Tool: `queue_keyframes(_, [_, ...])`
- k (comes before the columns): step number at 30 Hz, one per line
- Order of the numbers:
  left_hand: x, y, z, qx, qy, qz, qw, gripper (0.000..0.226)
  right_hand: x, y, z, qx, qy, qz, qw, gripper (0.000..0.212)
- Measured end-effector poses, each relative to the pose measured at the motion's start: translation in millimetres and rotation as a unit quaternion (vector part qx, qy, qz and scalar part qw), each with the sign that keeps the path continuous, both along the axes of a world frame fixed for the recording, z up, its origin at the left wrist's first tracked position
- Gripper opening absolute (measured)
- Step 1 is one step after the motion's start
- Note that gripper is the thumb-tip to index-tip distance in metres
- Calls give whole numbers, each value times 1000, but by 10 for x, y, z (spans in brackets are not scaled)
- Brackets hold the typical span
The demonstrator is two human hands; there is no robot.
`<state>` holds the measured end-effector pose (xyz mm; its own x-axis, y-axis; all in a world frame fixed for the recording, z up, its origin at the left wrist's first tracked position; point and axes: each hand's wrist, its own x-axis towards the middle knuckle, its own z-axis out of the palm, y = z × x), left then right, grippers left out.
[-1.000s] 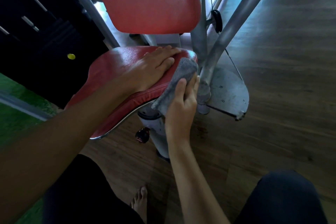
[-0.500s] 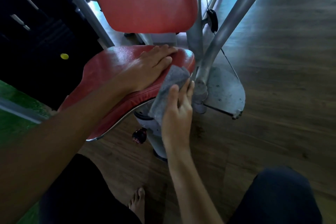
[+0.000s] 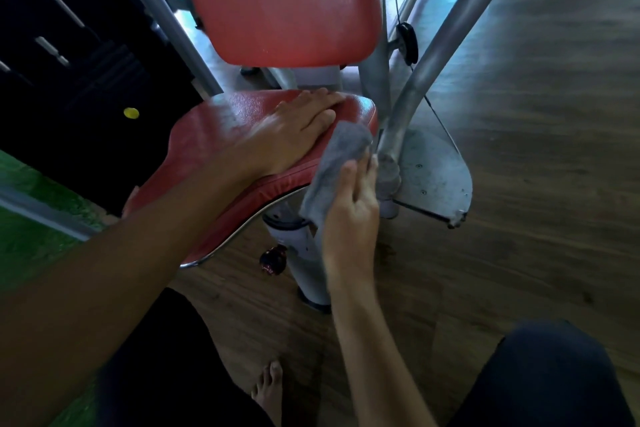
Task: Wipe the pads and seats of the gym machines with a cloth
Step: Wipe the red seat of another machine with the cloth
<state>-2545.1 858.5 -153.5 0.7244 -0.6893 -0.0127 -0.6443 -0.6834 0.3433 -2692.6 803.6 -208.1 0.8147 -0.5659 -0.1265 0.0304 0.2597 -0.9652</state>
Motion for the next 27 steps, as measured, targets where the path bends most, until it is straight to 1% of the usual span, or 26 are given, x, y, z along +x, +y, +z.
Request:
queue_keyframes(2, [-6, 0, -7, -3, 4, 6, 1000, 59, -67, 47, 26, 18, -8, 12, 1000, 52])
queue_keyframes(6, [8, -4, -21, 1, -2, -2, 1000, 62, 193, -230, 26, 56, 17, -13, 998, 55])
queue_keyframes(10, [24, -1, -50, 13, -10, 7, 1000, 53, -14, -110, 59, 57, 15, 13, 998, 51])
queue_keyframes(14, [36, -8, -28, 10, -7, -5, 1000, 60, 245, -288, 89, 110, 26, -19, 993, 55])
queue_keyframes(16, [30, -18, -22, 7, -7, -2, 1000, 58, 207, -235, 102, 98, 37, -17, 994, 54])
queue_keyframes(19, [14, 8, -48, 11, -19, 2, 1000, 55, 9, -84, 96, 83, 16, -1, 996, 52])
queue_keyframes(23, [56, -19, -42, 9, -12, -2, 1000, 59, 284, -298, 55, 120, 35, -25, 992, 53])
queue_keyframes(25, [47, -29, -39, 5, -20, -11, 1000, 63, 205, -222, -6, 117, 28, -12, 993, 54])
queue_keyframes(27, [43, -18, -53, 5, -27, -6, 1000, 61, 61, -92, -36, 121, 10, 11, 993, 59])
